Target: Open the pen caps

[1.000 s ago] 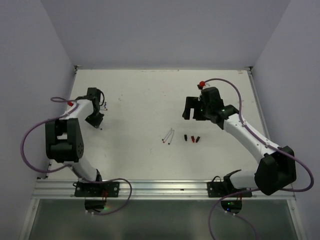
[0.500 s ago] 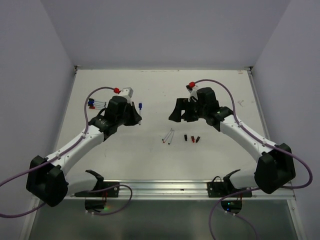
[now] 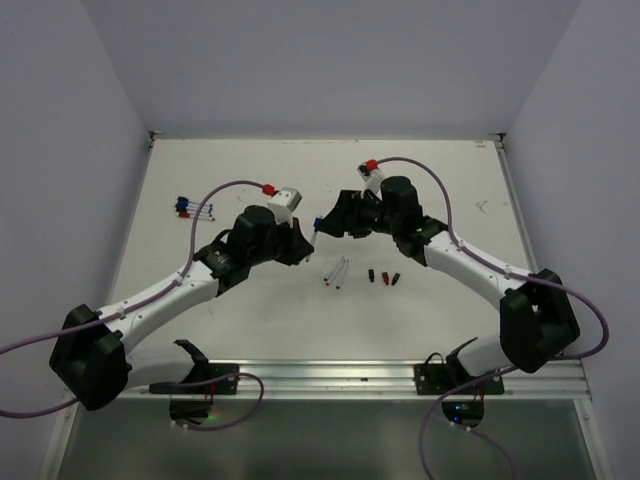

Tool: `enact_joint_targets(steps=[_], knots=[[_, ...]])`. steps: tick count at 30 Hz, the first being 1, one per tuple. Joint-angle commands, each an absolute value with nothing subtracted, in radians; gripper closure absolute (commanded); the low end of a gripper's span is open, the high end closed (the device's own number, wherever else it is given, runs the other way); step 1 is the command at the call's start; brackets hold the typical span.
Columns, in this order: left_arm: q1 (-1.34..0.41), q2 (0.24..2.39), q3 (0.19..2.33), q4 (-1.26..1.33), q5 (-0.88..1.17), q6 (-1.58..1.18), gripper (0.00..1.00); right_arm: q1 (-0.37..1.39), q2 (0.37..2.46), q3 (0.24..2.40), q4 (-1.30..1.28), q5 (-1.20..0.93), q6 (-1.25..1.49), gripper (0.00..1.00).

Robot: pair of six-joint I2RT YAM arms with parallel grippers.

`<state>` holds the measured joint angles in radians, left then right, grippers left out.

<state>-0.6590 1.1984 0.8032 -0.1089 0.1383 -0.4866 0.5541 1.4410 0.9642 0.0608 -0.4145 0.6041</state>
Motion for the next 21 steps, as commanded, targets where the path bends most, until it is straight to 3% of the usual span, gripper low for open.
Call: enact_joint_targets(steps=[1,19,21], knots=[[-0.706,1.223,0.815,-0.049,0.126,-0.486,1.00,0.561,1.456,0.970,0.181,-0.422,0.638,0.29],[-0.776,1.261,0.865,-0.078,0.061,-0.505,1.00,0.583,1.491,0.942,0.242,-0.407,0.675,0.45],[-0.779,1.261,0.867,-0.077,0.058,-0.505,1.00,0.587,1.493,0.940,0.244,-0.402,0.672,0.51]])
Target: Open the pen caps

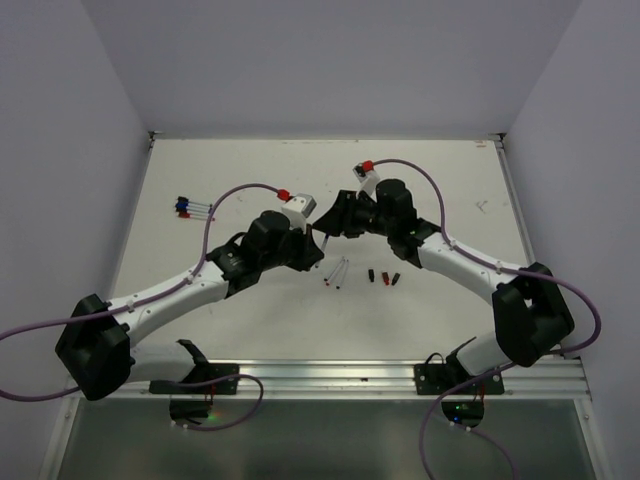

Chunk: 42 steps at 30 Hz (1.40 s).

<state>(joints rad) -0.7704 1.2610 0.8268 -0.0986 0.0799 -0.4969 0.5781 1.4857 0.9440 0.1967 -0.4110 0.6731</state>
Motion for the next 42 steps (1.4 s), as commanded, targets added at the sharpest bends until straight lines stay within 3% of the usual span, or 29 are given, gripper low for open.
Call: enact_joint_targets(steps=[1,10,11,15,16,17,18,19,21,24,29,32,35,36,37,39,42], knots=[[-0.781,1.261,0.868,-0.077,0.057,-0.505,1.00,0.588,1.494,0.942,0.244,-0.403,0.670,0.55],[-0.782,1.261,0.894,-0.081,0.049,-0.494,1.00,0.597,1.522,0.934,0.247,-0.393,0.681,0.87],[-0.782,1.261,0.896,-0.084,0.046,-0.492,1.00,0.600,1.522,0.933,0.247,-0.388,0.683,0.98],[-0.782,1.261,0.903,-0.086,0.040,-0.495,1.00,0.598,1.513,0.934,0.232,-0.359,0.681,1.00],[-0.782,1.261,0.904,-0.089,0.034,-0.497,0.92,0.598,1.505,0.933,0.230,-0.348,0.681,1.00],[-0.782,1.261,0.904,-0.106,0.023,-0.502,0.78,0.598,1.500,0.931,0.226,-0.341,0.683,1.00],[-0.782,1.255,0.897,-0.116,0.011,-0.503,0.51,0.598,1.493,0.931,0.221,-0.336,0.684,1.00],[-0.782,1.247,0.887,-0.118,0.005,-0.505,0.35,0.598,1.480,0.930,0.216,-0.337,0.684,1.00],[-0.782,1.229,0.856,-0.098,-0.023,-0.499,0.23,0.598,1.467,0.925,0.218,-0.345,0.696,1.00],[-0.782,1.235,0.850,-0.092,-0.011,-0.495,0.23,0.598,1.454,0.914,0.248,-0.376,0.735,1.00],[-0.782,1.247,0.838,-0.052,-0.009,-0.502,0.27,0.598,1.425,0.899,0.301,-0.400,0.810,1.00],[-0.782,1.270,0.844,-0.032,0.023,-0.503,0.38,0.598,1.410,0.888,0.333,-0.413,0.847,1.00],[-0.782,1.284,0.856,-0.018,0.057,-0.495,0.63,0.598,1.388,0.888,0.341,-0.419,0.862,1.00],[-0.782,1.288,0.856,-0.017,0.076,-0.491,0.87,0.598,1.379,0.887,0.341,-0.422,0.867,1.00],[-0.782,1.292,0.859,0.023,0.131,-0.488,0.99,0.598,1.379,0.885,0.353,-0.437,0.867,1.00],[-0.776,1.279,0.856,0.044,0.202,-0.476,1.00,0.597,1.373,0.881,0.364,-0.446,0.864,1.00],[-0.736,1.223,0.804,0.205,0.486,-0.498,1.00,0.581,1.367,0.838,0.466,-0.503,0.804,1.00]])
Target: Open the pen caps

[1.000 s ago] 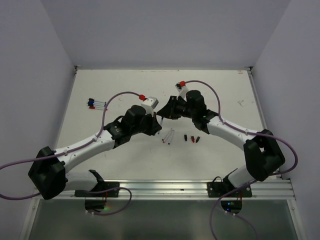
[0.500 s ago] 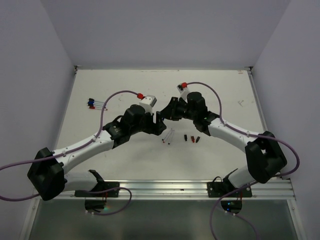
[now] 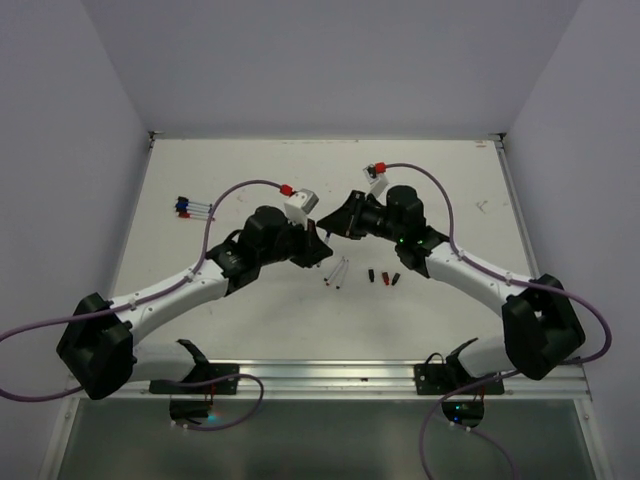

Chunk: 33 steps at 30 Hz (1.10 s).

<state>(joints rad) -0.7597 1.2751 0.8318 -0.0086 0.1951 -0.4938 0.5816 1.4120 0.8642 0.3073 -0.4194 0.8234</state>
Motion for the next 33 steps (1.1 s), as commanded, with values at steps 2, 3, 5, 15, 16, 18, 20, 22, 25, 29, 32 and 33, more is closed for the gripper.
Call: enact_joint_targets(steps=[2,3,5,15,16,18,20,22,25,29,32,33], knots=[[-0.718,1.184,0.798,0.290,0.658,-0.499,1.00,0.560,1.368,0.821,0.569,-0.593,0.784,1.00],[-0.716,1.172,0.798,0.305,0.696,-0.491,1.00,0.552,1.371,0.815,0.610,-0.626,0.788,1.00],[-0.703,1.128,0.782,0.406,0.813,-0.509,1.00,0.549,1.374,0.798,0.737,-0.713,0.830,1.00],[-0.652,1.111,0.806,0.316,0.653,-0.571,1.00,0.537,1.445,0.733,1.186,-0.772,1.044,1.00],[-0.660,1.115,0.831,0.116,0.400,-0.569,1.00,0.543,1.419,0.741,0.981,-0.734,0.982,1.00],[-0.667,1.144,0.932,-0.121,-0.060,-0.610,1.00,0.563,1.320,0.819,0.497,-0.493,0.714,1.00],[-0.753,1.196,1.024,-0.406,-0.415,-0.722,1.00,0.626,1.281,0.882,0.262,-0.270,0.547,1.00],[-0.846,1.230,1.043,-0.562,-0.720,-0.816,1.00,0.661,1.285,0.991,-0.007,0.044,0.522,1.00],[-0.925,1.246,1.040,-0.601,-0.905,-0.914,1.00,0.707,1.325,1.090,-0.225,0.356,0.502,1.00],[-0.945,1.280,1.010,-0.449,-0.778,-0.687,1.00,0.716,1.338,1.097,-0.271,0.454,0.488,1.00],[-0.939,1.146,0.843,-0.056,-0.381,-0.454,1.00,0.661,1.319,1.075,-0.245,0.300,0.498,1.00],[-0.937,1.122,0.819,0.062,-0.189,-0.419,1.00,0.644,1.313,1.072,-0.229,0.237,0.497,1.00]])
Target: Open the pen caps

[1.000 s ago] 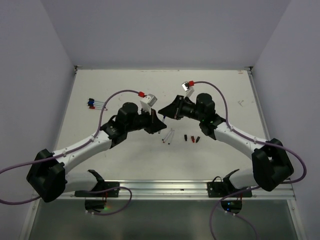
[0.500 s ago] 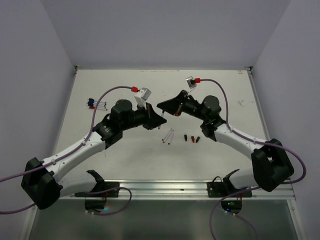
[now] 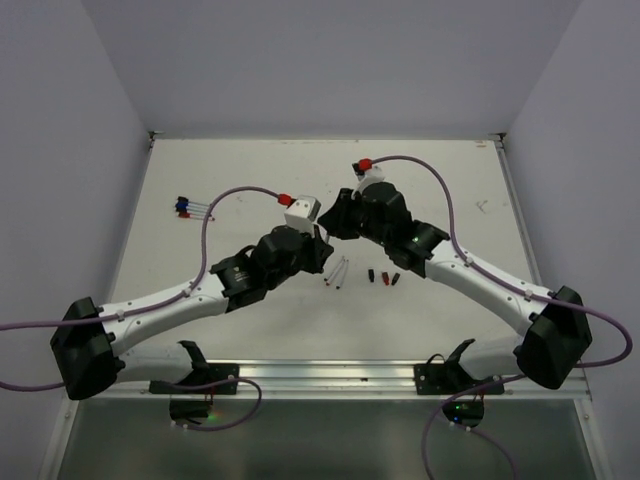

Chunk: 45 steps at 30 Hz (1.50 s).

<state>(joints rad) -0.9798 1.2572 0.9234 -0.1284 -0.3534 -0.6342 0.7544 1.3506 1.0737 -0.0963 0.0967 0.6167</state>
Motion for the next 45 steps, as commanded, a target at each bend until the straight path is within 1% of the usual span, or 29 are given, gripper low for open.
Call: enact_joint_targets(steps=[1,2,3,5,6,7,11,12,13,14,17,18,19,23,26,27,30,33,36,41,42,43,45], knots=[[-0.930,1.070,0.796,0.119,-0.110,-0.393,1.00,0.608,1.304,1.060,-0.201,0.192,0.509,1.00],[-0.930,1.037,0.719,0.186,-0.022,-0.326,1.00,0.583,1.298,1.060,-0.196,0.054,0.521,1.00],[-0.928,1.005,0.688,0.268,0.103,-0.299,1.00,0.530,1.299,1.061,-0.177,-0.018,0.532,1.00],[-0.925,0.963,0.666,0.244,0.092,-0.270,1.00,0.511,1.298,1.061,-0.158,-0.109,0.545,1.00],[-0.910,0.965,0.666,0.217,0.159,-0.253,1.00,0.502,1.298,1.071,-0.150,-0.197,0.548,1.00],[-0.881,0.963,0.646,0.216,0.172,-0.236,1.00,0.476,1.295,1.063,-0.128,-0.231,0.596,1.00],[-0.879,0.968,0.603,0.279,0.256,-0.264,1.00,0.427,1.273,0.982,-0.006,-0.339,0.718,1.00],[-0.879,0.976,0.601,0.291,0.262,-0.282,1.00,0.410,1.260,0.956,0.074,-0.344,0.751,1.00],[-0.879,0.992,0.601,0.299,0.262,-0.308,1.00,0.407,1.244,0.921,0.133,-0.300,0.814,1.00],[-0.879,1.003,0.613,0.307,0.258,-0.337,1.00,0.407,1.232,0.873,0.179,-0.273,0.819,1.00],[-0.884,1.064,0.704,0.212,0.180,-0.411,1.00,0.407,1.181,0.844,0.193,-0.140,0.802,1.00],[-0.884,1.087,0.739,0.122,0.161,-0.431,1.00,0.408,1.157,0.842,0.187,-0.088,0.793,1.00],[-0.888,1.133,0.797,0.085,0.157,-0.452,1.00,0.408,1.148,0.842,0.186,-0.057,0.769,1.00],[-0.946,1.173,0.834,0.062,0.126,-0.503,1.00,0.408,1.155,0.879,0.149,-0.028,0.729,1.00],[-0.953,1.224,0.877,0.002,0.068,-0.567,1.00,0.411,1.132,0.844,0.170,0.012,0.745,1.00],[-0.953,1.238,0.887,-0.041,0.080,-0.583,1.00,0.414,1.124,0.835,0.179,0.056,0.746,1.00],[-0.965,1.270,0.887,-0.018,0.109,-0.643,1.00,0.413,1.101,0.793,0.225,0.151,0.747,1.00],[-0.977,1.288,0.884,-0.017,0.089,-0.647,1.00,0.411,1.127,0.798,0.242,0.202,0.745,1.00],[-0.979,1.286,0.853,0.028,0.080,-0.635,1.00,0.405,1.164,0.827,0.250,0.209,0.756,1.00],[-0.979,1.272,0.782,0.069,0.034,-0.597,1.00,0.384,1.169,0.870,0.224,0.183,0.762,1.00],[-0.979,1.264,0.767,0.075,0.029,-0.580,1.00,0.380,1.169,0.874,0.218,0.164,0.753,1.00],[-0.979,1.259,0.767,0.080,0.020,-0.572,1.00,0.377,1.176,0.906,0.210,0.085,0.744,1.00],[-0.979,1.247,0.784,0.063,0.003,-0.560,1.00,0.376,1.212,0.966,0.108,0.008,0.718,1.00]])
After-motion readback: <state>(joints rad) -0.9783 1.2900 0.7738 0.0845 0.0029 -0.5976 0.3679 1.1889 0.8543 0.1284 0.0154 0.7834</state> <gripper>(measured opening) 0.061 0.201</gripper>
